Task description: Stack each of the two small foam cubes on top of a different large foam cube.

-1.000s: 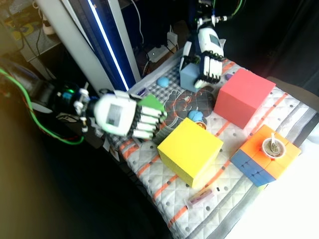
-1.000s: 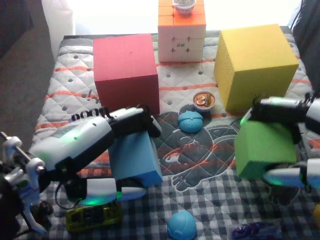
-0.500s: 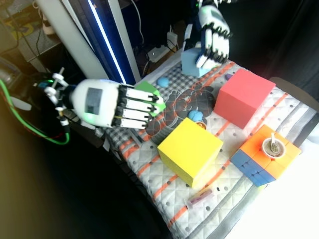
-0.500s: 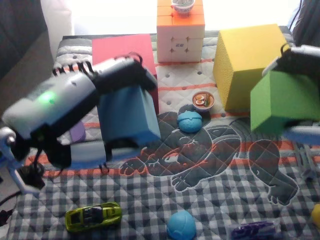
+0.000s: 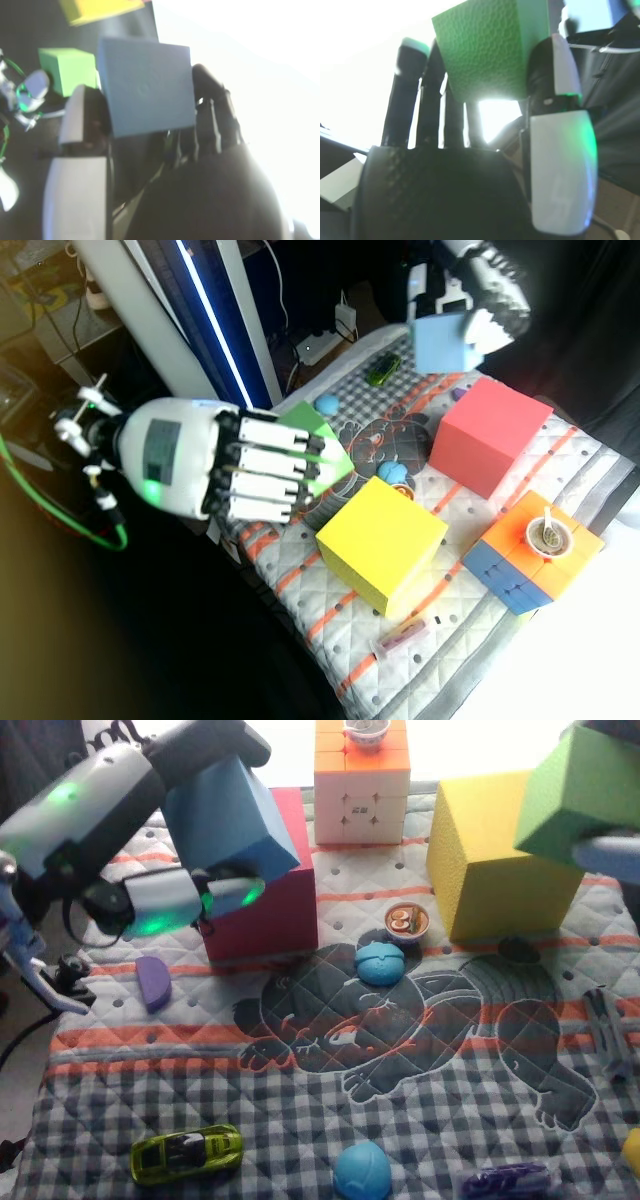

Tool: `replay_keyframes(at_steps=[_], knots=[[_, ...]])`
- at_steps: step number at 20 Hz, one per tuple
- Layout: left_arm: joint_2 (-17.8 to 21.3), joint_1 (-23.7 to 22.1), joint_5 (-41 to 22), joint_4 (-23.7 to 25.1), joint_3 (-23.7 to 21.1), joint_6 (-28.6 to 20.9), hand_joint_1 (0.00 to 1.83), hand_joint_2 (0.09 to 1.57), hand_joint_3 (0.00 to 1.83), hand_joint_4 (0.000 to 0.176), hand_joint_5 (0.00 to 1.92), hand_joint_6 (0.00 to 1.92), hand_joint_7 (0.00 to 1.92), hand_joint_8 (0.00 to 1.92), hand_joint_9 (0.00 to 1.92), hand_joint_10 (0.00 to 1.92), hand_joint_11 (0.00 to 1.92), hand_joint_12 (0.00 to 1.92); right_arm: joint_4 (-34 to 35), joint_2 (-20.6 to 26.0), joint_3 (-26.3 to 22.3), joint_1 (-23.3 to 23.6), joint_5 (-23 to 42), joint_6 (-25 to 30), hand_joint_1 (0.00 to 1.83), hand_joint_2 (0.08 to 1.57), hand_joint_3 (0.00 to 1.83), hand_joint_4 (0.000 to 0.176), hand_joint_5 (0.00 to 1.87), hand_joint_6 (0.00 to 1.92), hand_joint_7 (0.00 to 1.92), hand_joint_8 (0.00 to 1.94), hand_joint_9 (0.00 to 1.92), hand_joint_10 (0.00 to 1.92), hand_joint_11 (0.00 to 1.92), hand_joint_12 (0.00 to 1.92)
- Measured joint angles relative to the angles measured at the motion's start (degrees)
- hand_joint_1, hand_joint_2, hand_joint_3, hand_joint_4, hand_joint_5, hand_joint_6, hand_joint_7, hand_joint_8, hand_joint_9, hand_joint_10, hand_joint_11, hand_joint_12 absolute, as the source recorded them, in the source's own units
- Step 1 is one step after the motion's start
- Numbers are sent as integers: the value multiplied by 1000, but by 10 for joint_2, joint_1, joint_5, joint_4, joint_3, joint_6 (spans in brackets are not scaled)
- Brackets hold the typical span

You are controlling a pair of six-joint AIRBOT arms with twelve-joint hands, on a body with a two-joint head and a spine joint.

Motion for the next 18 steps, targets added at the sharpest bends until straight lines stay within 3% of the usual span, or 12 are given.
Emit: replay_keyframes(at_steps=[2,4,7,8,10,11,12,13,14,15,17,18], knots=[[-2,-21,19,-2,14,0,1274,1171,0,0,200,428,202,638,177,1213,147,1894,1,-19,25,33,-43,0,1112,1317,0,0,537,1677,703,1452,594,1637,641,1921],[-17,-52,51,-5,41,0,1341,1164,0,0,411,315,471,377,324,1119,139,1806,2,-35,47,55,-81,0,1116,1312,0,0,576,1674,687,1425,575,1569,562,1900],[-35,-78,86,-21,71,0,1328,1155,0,0,466,436,366,1069,378,1546,303,1908,11,-54,72,71,-120,0,1088,1338,2,2,545,1706,634,1512,491,1634,471,1921],[-39,-82,101,-25,77,3,1291,1281,6,0,307,787,529,1521,411,1749,474,1918,15,-60,81,77,-138,0,1082,1341,2,12,548,1687,620,1544,467,1661,464,1921],[-54,-83,128,-46,91,17,1289,1303,0,0,262,557,602,1619,622,1914,847,1921,24,-75,98,87,-161,1,1075,1348,2,17,546,1684,601,1574,418,1692,428,1921],[-57,-83,140,-55,96,18,1284,1283,0,0,327,410,640,1557,591,1772,773,1921,21,-80,101,88,-164,3,1073,1348,1,15,537,1691,604,1558,370,1658,349,1921],[-62,-83,151,-61,99,19,1064,1240,0,0,287,123,378,878,338,1274,370,1921,24,-83,103,88,-169,4,1130,1156,0,0,214,1333,321,1221,307,1513,268,1921],[-63,-83,152,-61,99,20,1064,1240,0,0,287,123,378,878,338,1274,370,1921,24,-83,103,88,-169,4,1130,1156,0,0,214,1333,321,1221,307,1513,268,1921],[-64,-83,153,-62,99,19,858,1222,0,19,128,12,14,70,21,219,14,1273,23,-85,104,88,-172,5,866,1152,0,0,9,604,54,615,43,1196,36,1867],[-64,-82,154,-62,99,19,738,1238,2,59,97,6,2,13,3,43,2,889,23,-86,104,88,-177,5,737,1129,0,0,1,155,10,251,8,833,6,1788],[-64,-80,154,-64,99,19,680,1261,3,81,53,24,0,2,0,8,0,514,21,-87,104,88,-194,1,647,1070,0,20,0,30,1,49,1,427,0,1631],[-64,-79,153,-66,100,19,576,1239,0,128,10,4,0,0,0,1,0,102,21,-87,103,88,-198,1,626,1039,0,35,0,5,0,9,0,85,0,1508]])
